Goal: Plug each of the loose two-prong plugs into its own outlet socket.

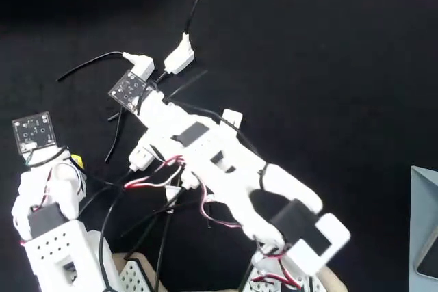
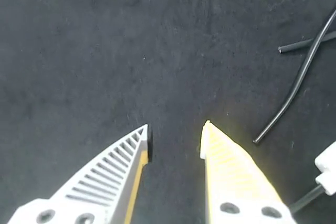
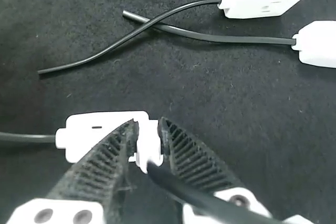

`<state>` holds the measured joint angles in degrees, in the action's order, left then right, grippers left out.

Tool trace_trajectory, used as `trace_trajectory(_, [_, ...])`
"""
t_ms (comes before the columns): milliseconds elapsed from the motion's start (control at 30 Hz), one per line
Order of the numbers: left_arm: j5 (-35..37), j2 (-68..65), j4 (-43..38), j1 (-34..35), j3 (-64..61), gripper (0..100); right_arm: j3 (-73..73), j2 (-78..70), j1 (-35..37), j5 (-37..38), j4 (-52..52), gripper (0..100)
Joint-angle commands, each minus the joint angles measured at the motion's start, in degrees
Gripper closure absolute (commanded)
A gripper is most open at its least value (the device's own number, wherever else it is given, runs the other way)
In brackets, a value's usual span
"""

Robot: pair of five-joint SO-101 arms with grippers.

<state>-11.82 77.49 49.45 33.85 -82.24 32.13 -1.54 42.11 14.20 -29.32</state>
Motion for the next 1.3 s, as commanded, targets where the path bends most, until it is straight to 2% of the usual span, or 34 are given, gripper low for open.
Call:
trace_trajectory(0, [0.5,4.2,-0.8,0.3,-0.9,83,-4.6,-1.6,0.7,0.3,1.1,98.6])
trace_trajectory(400, [0.5,8.5,1.9,0.1,-1.8,83,-4.9,2.6,1.1,-0.2,-1.5,98.7])
trace_trajectory(667, [0.5,9.0,2.0,0.0,-1.9,83,-3.5,3.7,5.1,-0.3,-3.6,98.7])
trace_trajectory(1267, [0.5,9.0,2.0,0.0,-1.9,83,-5.9,-0.8,0.8,0.0,-3.6,98.7])
